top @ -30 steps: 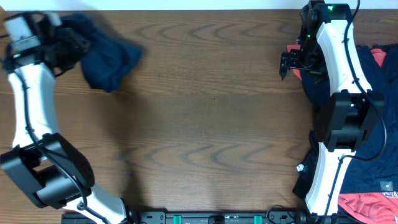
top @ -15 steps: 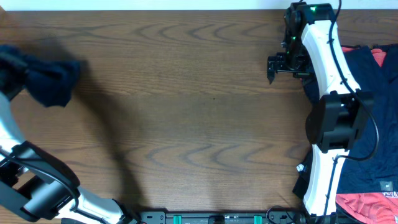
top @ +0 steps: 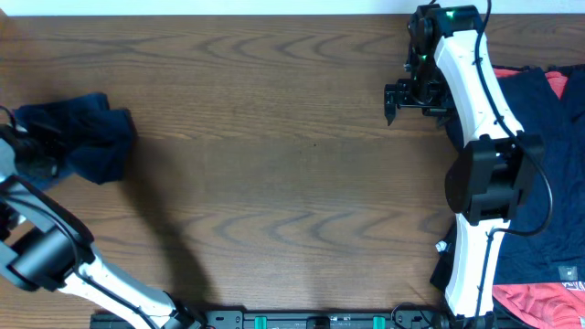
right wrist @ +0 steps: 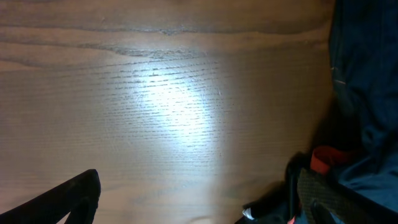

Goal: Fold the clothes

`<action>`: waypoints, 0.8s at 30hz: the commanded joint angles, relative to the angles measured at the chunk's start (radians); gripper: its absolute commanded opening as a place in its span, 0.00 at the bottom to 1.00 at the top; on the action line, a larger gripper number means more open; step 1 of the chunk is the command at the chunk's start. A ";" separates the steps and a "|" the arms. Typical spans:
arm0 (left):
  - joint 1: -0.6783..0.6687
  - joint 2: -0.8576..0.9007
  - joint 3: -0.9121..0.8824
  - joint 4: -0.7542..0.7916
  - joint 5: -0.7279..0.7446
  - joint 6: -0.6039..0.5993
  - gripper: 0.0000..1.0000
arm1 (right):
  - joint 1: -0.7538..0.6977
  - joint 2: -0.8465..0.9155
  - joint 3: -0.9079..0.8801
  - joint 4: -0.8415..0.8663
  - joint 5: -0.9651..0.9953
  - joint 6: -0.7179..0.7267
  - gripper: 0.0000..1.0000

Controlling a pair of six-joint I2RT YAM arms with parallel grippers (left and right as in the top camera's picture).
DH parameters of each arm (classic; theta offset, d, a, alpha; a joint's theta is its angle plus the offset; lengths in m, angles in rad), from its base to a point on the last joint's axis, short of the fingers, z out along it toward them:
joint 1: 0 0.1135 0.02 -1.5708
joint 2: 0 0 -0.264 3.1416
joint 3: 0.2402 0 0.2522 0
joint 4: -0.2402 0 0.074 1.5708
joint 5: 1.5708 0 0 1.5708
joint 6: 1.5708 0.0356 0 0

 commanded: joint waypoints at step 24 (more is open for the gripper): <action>-0.162 0.202 0.008 0.401 -0.122 -0.023 0.06 | 0.012 -0.011 -0.002 -0.045 -0.015 -0.018 0.99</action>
